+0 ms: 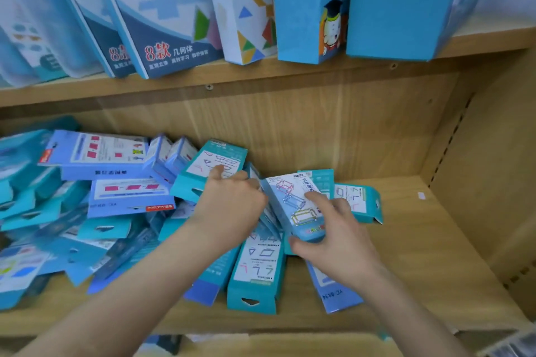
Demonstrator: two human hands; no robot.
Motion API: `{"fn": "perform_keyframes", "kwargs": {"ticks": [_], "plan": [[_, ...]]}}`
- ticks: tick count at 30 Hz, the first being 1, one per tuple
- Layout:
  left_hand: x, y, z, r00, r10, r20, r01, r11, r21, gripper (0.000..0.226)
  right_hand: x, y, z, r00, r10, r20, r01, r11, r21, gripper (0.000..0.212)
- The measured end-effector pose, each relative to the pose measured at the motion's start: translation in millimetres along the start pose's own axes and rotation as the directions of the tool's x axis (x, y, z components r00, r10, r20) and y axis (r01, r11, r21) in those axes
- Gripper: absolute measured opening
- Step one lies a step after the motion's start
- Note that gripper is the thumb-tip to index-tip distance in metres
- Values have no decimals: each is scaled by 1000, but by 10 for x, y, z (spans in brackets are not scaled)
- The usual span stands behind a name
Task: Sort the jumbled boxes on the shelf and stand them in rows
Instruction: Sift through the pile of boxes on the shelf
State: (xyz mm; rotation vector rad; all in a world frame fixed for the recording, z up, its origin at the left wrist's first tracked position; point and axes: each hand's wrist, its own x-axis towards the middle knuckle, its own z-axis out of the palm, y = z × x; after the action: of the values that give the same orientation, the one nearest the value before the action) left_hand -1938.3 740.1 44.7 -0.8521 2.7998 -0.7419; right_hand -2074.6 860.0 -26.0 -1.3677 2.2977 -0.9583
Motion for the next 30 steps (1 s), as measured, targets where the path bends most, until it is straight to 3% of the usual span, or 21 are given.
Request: {"fn": "perform_keyframes", "kwargs": {"ticks": [2,4,6,7,10,12,14,18,20,22,24,27,30], "plan": [[34,31,-11,999,4,35,-4,1000,-8,37,10,72,-53,999,46,-6,-42,950,308,61],[52,32,-24,994,41,103,-39,999,-14,48,41,172,-124,995,98,21,-92,816,571,44],[45,-9,-83,983,93,159,-81,993,-80,60,49,262,-159,986,148,71,-157,718,678,42],[32,-41,-121,984,106,146,-81,983,-167,64,47,294,-159,985,155,82,-170,721,672,49],[-10,-45,-199,997,22,-68,-51,879,-474,51,-28,323,-50,995,94,44,-103,844,526,82],[-38,90,-187,969,-50,-243,-77,870,-487,41,-126,281,20,999,18,34,-30,910,414,94],[-52,305,-141,957,-22,-288,-108,897,-429,41,-220,262,42,994,-66,83,34,941,338,94],[1,690,28,995,42,-86,-69,939,-337,66,-199,394,-232,985,-73,156,-16,863,505,50],[32,726,63,998,8,58,12,940,-340,78,-52,523,-422,998,-27,63,1,924,383,41],[49,742,65,991,-7,133,51,943,-330,81,175,673,-552,1000,-13,-4,13,993,114,47],[60,788,15,984,-5,178,64,943,-327,84,418,809,-597,1000,-4,22,6,997,-77,63],[94,880,-24,987,-27,156,71,956,-283,80,711,935,-576,979,109,172,-70,973,-221,79],[78,941,116,997,6,78,26,917,-399,58,866,996,-519,953,151,264,-55,940,-338,79]]}}
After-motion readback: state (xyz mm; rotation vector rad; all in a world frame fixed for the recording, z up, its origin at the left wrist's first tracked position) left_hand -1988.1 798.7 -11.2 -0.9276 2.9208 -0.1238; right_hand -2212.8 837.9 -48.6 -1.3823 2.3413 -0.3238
